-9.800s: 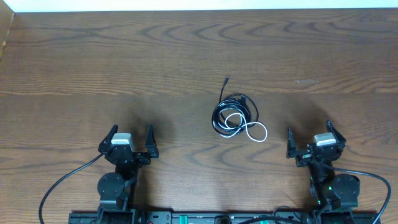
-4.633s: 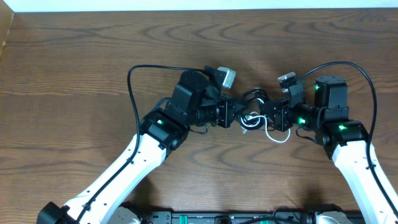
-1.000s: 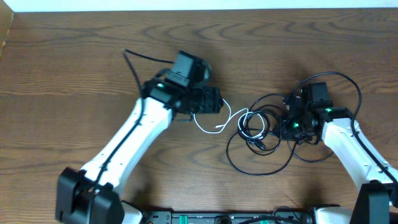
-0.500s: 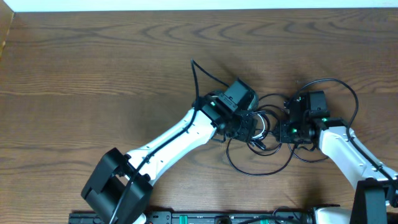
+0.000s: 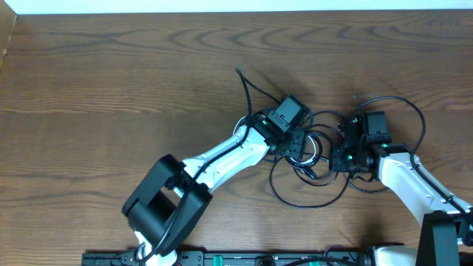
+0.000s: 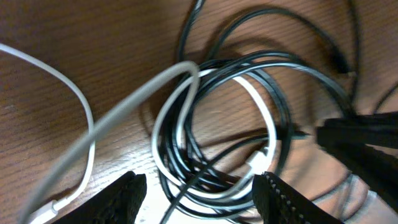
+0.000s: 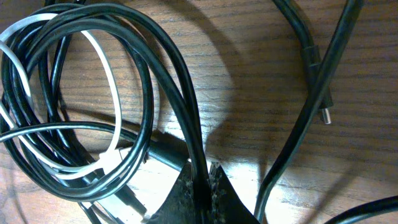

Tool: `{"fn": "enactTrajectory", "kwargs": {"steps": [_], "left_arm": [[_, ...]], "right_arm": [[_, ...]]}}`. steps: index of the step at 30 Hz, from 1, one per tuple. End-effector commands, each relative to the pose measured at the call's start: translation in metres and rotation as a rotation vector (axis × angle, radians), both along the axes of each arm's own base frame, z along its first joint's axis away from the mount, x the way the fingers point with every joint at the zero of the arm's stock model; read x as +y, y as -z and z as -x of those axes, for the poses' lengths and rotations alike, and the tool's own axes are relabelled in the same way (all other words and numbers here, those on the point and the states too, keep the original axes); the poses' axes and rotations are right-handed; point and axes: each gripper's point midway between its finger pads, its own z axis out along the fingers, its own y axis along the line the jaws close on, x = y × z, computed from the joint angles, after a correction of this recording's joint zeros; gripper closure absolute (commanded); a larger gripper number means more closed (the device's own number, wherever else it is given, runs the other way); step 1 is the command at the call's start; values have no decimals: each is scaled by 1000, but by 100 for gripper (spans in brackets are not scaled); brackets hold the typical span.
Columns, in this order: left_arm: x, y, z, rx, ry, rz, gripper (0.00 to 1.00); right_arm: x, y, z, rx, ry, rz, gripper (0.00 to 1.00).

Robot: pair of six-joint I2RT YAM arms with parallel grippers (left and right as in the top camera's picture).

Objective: Untangle cables

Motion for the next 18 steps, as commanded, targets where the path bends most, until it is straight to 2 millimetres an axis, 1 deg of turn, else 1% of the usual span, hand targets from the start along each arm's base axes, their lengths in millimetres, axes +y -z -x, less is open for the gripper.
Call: {"fn": "enactTrajectory", "kwargs": {"steps": [1, 2, 3, 4, 6, 9, 10, 12, 14, 15, 16, 17, 18], "left_arm": [[10, 31, 0, 35, -32, -72, 41], [11, 37, 1, 46, -32, -84, 42], [11, 40, -1, 41, -35, -88, 47], [10, 39, -2, 37, -35, -84, 49], [6, 38, -5, 26, -39, -69, 59], [6, 38, -5, 33, -56, -65, 59], [5, 38, -3, 36, -61, -63, 61], [3, 40, -1, 39, -54, -67, 60], [3, 48, 3, 51, -47, -81, 62], [3, 51, 4, 56, -46, -86, 65], [3, 51, 4, 57, -46, -88, 66], [4, 51, 3, 54, -47, -90, 69], [7, 51, -1, 33, -59, -104, 81]], "right_arm": [[0, 1, 2, 5, 11, 1, 96], [0, 1, 3, 7, 10, 1, 96], [0, 1, 3, 7, 10, 0, 96], [0, 1, 3, 7, 10, 1, 96], [0, 1, 3, 7, 10, 1, 96], [0, 1, 3, 7, 10, 1, 95], [0, 1, 3, 7, 10, 0, 94], [0, 1, 2, 7, 10, 0, 94], [0, 1, 3, 7, 10, 0, 94], [0, 1, 3, 10, 10, 1, 94], [0, 1, 4, 12, 10, 1, 94], [0, 2, 4, 14, 11, 1, 94], [0, 2, 4, 14, 11, 1, 94]]}}
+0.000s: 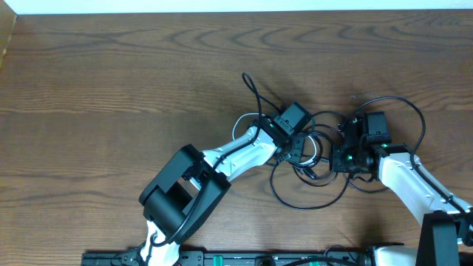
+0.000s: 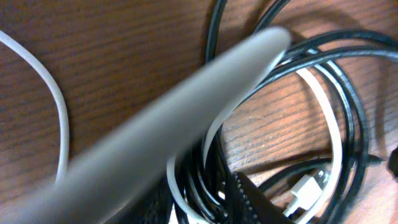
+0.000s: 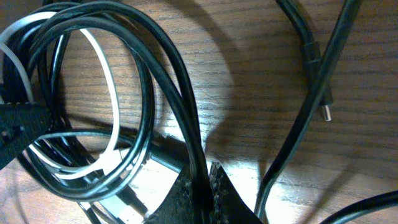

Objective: Untangle cables

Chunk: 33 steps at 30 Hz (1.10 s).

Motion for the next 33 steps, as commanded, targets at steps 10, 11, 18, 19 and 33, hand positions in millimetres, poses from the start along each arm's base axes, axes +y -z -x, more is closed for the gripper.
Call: {"fn": "enactTrajectory", "kwargs": {"steps": [10, 11, 18, 19, 33], "left_arm": [[6, -164, -26, -75, -82, 422, 92], [9, -182, -24, -68, -70, 481, 92], [25, -240, -33, 35, -30, 780, 92], [28, -251, -37, 23, 1, 829, 92], [276, -137, -91, -182, -679, -145, 92]], "right_arm": [[-11, 5, 6, 31, 59, 58, 99], [-11, 5, 7, 32, 59, 57, 99], [-13, 6, 8, 39, 60, 65, 98], [-13, 6, 8, 38, 60, 65, 97], [-40, 10, 16, 78, 185, 200, 97]]}}
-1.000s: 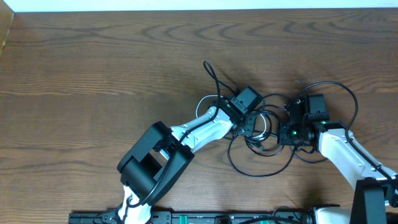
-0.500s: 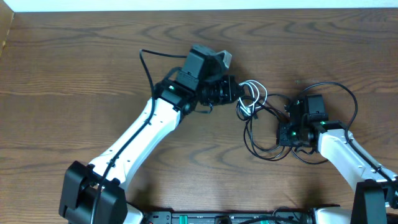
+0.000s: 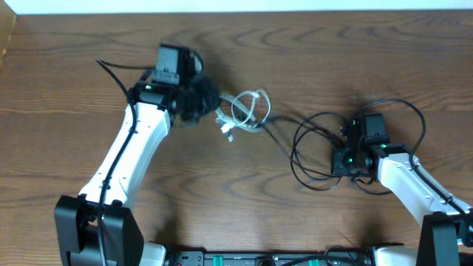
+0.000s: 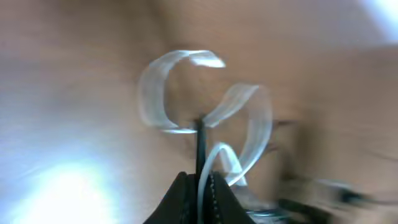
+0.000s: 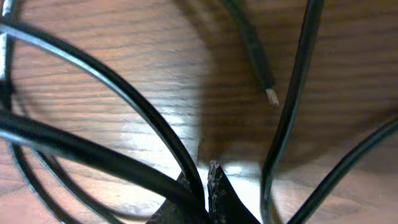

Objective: Untangle cables

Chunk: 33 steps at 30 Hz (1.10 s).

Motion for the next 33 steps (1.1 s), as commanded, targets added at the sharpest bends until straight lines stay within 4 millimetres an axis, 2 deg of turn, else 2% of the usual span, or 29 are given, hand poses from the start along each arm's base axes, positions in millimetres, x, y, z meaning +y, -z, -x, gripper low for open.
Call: {"fn": "enactTrajectory", "kwargs": {"steps": [1, 3, 5, 6, 8, 9, 10, 11, 12, 13, 15, 16, 17, 19, 22, 25, 28, 30, 32, 33], "left_arm": [[88, 9, -4, -38, -165, -457, 89], [90, 10, -3, -17, -187, -417, 83], [76, 8, -7, -24, -156, -305, 83], [47, 0, -9, -35, -82, -140, 83], [2, -20, -4, -72, 90, 83, 85], [-8, -20, 3, -72, 143, 97, 85], [-6, -14, 9, -62, 172, 44, 85], [12, 4, 20, 6, 140, -97, 85], [23, 11, 25, 36, 118, -166, 85], [45, 23, 38, 99, 85, -296, 83], [49, 27, 47, 139, 86, -316, 67], [50, 28, 52, 158, 89, -318, 55], [51, 28, 54, 168, 90, -320, 48], [51, 29, 55, 171, 91, -320, 43], [52, 35, 59, 190, 94, -324, 34], [56, 39, 64, 207, 90, -343, 34], [74, 41, 68, 232, 48, -432, 34], [92, 42, 74, 273, -32, -515, 34], [97, 42, 77, 288, -55, -532, 34], [97, 42, 77, 288, -55, -532, 34]], "right_arm": [[-30, 5, 7, 32, 157, 135, 96], [-43, 5, 11, 46, 250, 191, 91], [-53, 5, 18, 64, 331, 233, 91], [-53, 5, 14, 52, 341, 224, 91], [-39, 3, -1, 2, 326, 142, 89], [-26, 0, -12, -36, 262, 75, 89], [-18, -4, -23, -79, 224, 32, 88], [-15, -11, -39, -142, 215, 16, 87], [-14, -17, -48, -176, 200, 14, 89], [-9, -35, -68, -238, 164, -3, 90], [7, -66, -90, -306, 56, -61, 92], [11, -79, -97, -320, 38, -77, 83], [14, -90, -100, -320, 33, -90, 73], [30, -102, -98, -307, -21, -169, 65], [78, -118, -83, -316, -243, -384, 50], [104, -130, -76, -330, -382, -358, 40], [121, -162, -80, -360, -448, -230, 27], [143, -184, -82, -413, -502, -234, 31], [171, -195, -81, -480, -571, -259, 41], [188, -197, -80, -509, -611, -274, 40]]}}
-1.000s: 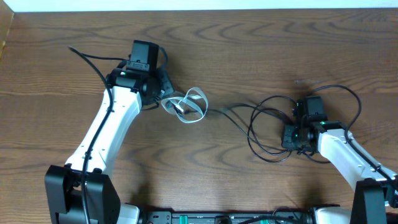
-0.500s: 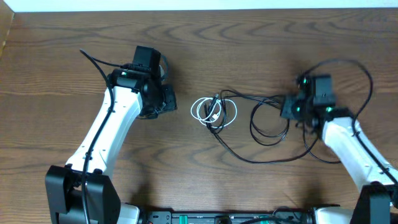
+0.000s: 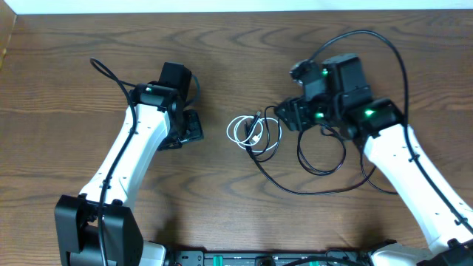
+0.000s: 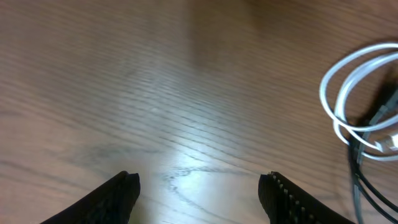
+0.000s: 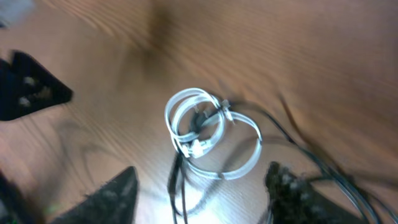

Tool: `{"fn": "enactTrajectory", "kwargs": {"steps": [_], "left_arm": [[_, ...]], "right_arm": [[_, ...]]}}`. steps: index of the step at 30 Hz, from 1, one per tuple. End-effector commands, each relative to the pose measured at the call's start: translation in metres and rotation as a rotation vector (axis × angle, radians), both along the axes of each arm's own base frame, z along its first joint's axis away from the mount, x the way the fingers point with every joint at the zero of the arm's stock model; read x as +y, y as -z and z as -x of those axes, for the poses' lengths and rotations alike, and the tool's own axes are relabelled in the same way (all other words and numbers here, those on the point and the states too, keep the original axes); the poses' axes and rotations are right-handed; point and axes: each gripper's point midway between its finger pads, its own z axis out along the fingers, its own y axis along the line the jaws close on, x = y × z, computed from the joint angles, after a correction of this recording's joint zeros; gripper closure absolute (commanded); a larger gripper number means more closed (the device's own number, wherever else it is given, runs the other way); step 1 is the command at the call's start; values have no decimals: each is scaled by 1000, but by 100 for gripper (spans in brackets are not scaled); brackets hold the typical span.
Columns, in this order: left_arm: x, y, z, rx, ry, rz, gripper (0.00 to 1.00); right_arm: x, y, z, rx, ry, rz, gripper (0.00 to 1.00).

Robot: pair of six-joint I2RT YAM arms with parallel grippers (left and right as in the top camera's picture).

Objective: Untangle cables

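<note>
A white cable [image 3: 247,133] lies coiled in small loops at the table's centre, and it also shows in the left wrist view [image 4: 348,106] and the right wrist view [image 5: 199,121]. A thin black cable [image 3: 318,170] runs through the coil and spreads in loose loops to the right; part of it shows below the coil [image 5: 177,180]. My left gripper [image 3: 188,129] is open just left of the coil, with only bare wood between its fingers [image 4: 199,180]. Raised over the coil's right side, my right gripper [image 3: 288,117] is open and holds nothing [image 5: 202,171].
The wooden table [image 3: 89,170] ends at a pale strip along the back. A black lead arcs from the right arm [image 3: 395,52] and another sticks out behind the left arm [image 3: 100,68].
Both grippers were shut on black cable and are now open. The left one sits nearer the front. The right arm has moved back and left over the coil, which lies further right.
My left gripper hung open over a tight tangle at centre right while the right was shut on a black strand. The left then sat down in the tangle. Later it held a strand far to the left, the white coil trailing. Now both have let go.
</note>
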Motion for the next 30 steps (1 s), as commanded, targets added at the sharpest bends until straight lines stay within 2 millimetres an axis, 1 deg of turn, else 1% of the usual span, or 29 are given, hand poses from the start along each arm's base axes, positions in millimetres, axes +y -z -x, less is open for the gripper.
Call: {"fn": "enactTrajectory", "kwargs": {"steps": [1, 2, 3, 4, 5, 6, 7, 8, 9, 10, 11, 12, 13, 14, 16, 19, 21, 22, 23, 25, 26, 27, 28, 29, 30], "left_arm": [[12, -4, 1, -19, -44, -56, 34], [12, -4, 1, -19, -44, -56, 34], [13, -4, 2, -15, -44, -58, 34], [13, -4, 2, -16, -44, -58, 34], [13, -4, 2, -16, -44, -58, 34], [13, -4, 2, -16, -44, -58, 33], [13, -4, 2, -15, -44, -58, 34], [13, -4, 2, -16, -44, -58, 33], [13, -4, 2, -16, -44, -58, 33], [13, -4, 2, -16, -43, -58, 32], [13, -4, 2, -16, -43, -58, 32], [13, -4, 2, -16, -44, -58, 32], [13, -4, 2, -16, -44, -58, 32], [13, -4, 2, -16, -44, -58, 32], [11, -4, 2, -14, -43, -51, 32], [11, -4, 2, -15, -43, -51, 32], [12, -4, 2, -14, -43, -51, 32], [11, -4, 2, -14, -43, -51, 32], [11, -4, 2, -14, -43, -51, 32], [11, -4, 2, -14, -43, -51, 32], [12, -4, 2, -13, -43, -51, 32], [12, -4, 2, -12, -43, -51, 32], [12, -4, 2, -12, -43, -51, 32], [12, -4, 2, -13, -43, -51, 32], [12, -4, 2, -13, -43, -51, 32]], "right_arm": [[37, -4, 4, -66, -92, -6, 38], [46, -1, 4, -70, -112, -9, 37], [62, 12, 7, -58, -148, -4, 36], [75, 30, 9, -28, -177, 11, 36], [81, 41, 11, -7, -190, 22, 36], [87, 62, 14, 32, -205, 45, 38], [88, 82, 14, 77, -200, 66, 44], [81, 106, 11, 148, -127, 102, 46], [75, 120, 9, 184, -84, 136, 50], [52, 147, 4, 246, 58, 235, 53], [34, 159, 1, 271, 155, 301, 52], [22, 165, 0, 284, 217, 342, 52], [14, 166, -3, 280, 251, 365, 51], [15, 165, -5, 272, 251, 356, 47], [17, 167, -2, 308, 279, 332, 46], [34, 166, 7, 390, 332, 229, 46], [34, 166, 5, 423, 424, 196, 46], [34, 168, 4, 431, 444, 189, 46], [35, 172, 4, 446, 467, 179, 46], [36, 185, 2, 478, 511, 169, 46], [40, 190, 0, 478, 508, 159, 48], [45, 194, -3, 481, 498, 140, 54], [48, 194, -5, 478, 491, 126, 63], [49, 194, -6, 473, 491, 120, 75], [49, 193, -7, 470, 490, 117, 83]]}}
